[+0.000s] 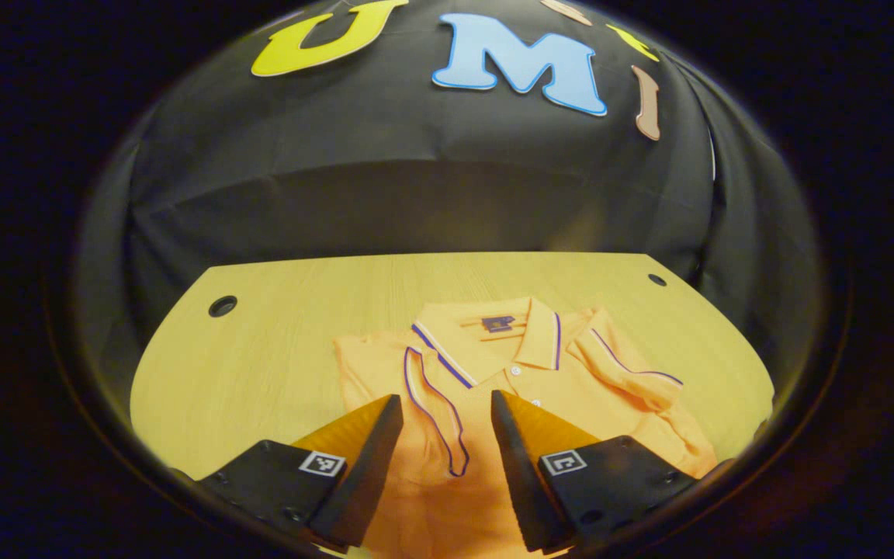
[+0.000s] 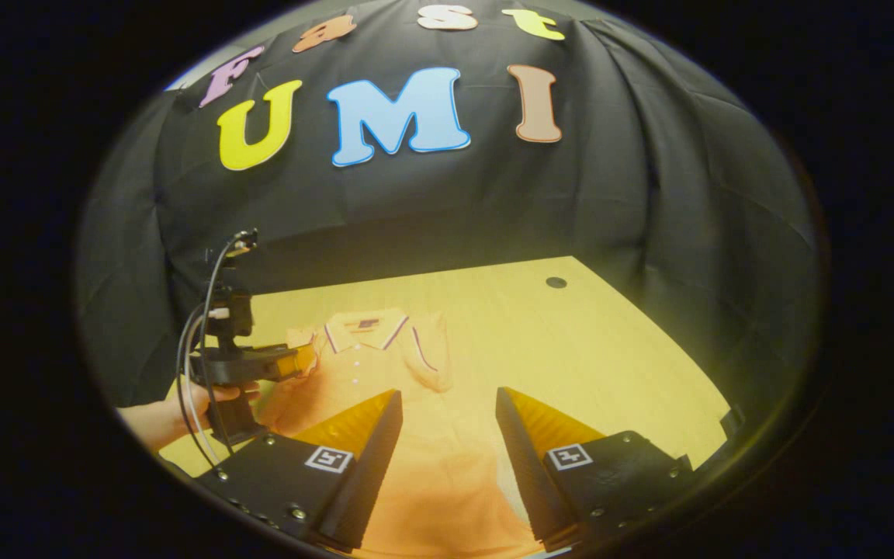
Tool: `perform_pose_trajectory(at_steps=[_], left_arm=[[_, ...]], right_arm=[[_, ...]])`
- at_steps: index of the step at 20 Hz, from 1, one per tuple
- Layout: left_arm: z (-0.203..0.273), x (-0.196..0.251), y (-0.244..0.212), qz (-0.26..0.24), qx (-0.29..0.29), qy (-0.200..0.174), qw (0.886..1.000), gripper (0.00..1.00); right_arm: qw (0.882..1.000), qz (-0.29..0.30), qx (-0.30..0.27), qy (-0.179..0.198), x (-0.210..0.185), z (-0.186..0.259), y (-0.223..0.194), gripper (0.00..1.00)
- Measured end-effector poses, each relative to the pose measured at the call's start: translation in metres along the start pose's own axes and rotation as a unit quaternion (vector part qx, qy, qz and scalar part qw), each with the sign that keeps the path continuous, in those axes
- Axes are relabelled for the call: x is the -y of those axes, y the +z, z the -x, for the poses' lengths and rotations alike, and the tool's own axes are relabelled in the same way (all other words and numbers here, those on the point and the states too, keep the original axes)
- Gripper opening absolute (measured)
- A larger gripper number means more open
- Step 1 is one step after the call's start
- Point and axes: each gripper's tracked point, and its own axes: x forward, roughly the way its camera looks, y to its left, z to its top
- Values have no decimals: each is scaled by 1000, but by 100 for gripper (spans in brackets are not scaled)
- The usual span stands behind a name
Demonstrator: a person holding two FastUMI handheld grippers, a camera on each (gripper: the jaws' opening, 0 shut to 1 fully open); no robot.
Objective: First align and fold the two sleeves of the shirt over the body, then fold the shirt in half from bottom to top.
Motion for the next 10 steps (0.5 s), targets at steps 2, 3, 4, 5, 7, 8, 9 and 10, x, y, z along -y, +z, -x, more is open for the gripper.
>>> perform_pose_trajectory(at_steps=[2, 3, 4, 5, 7, 8, 9, 10], left_arm=[[22, 7, -6, 2, -2, -1, 1000, 86], [34, 9, -11, 3, -3, -1, 1000, 87], [47, 11, -17, 5, -5, 1, 1000, 89], [60, 13, -22, 5, -6, 2, 1000, 89], [88, 15, -34, 1, -6, 5, 1000, 92], [103, 16, -42, -1, -7, 7, 1000, 96], [118, 15, -50, -4, -9, 12, 1000, 96], [131, 12, -58, -6, -11, 18, 1000, 94]], right_arm=[[1000, 3, -2, -1, 8, 0, -8, 76], [1000, 6, -3, -1, 12, 1, -13, 75], [1000, 10, -5, 1, 15, 2, -18, 76], [1000, 15, -7, 1, 18, 5, -23, 76], [1000, 25, -13, 1, 25, 10, -34, 76], [999, 28, -16, 1, 27, 13, -40, 76], [999, 30, -20, 2, 28, 15, -47, 76], [999, 30, -28, 5, 29, 17, -56, 76]])
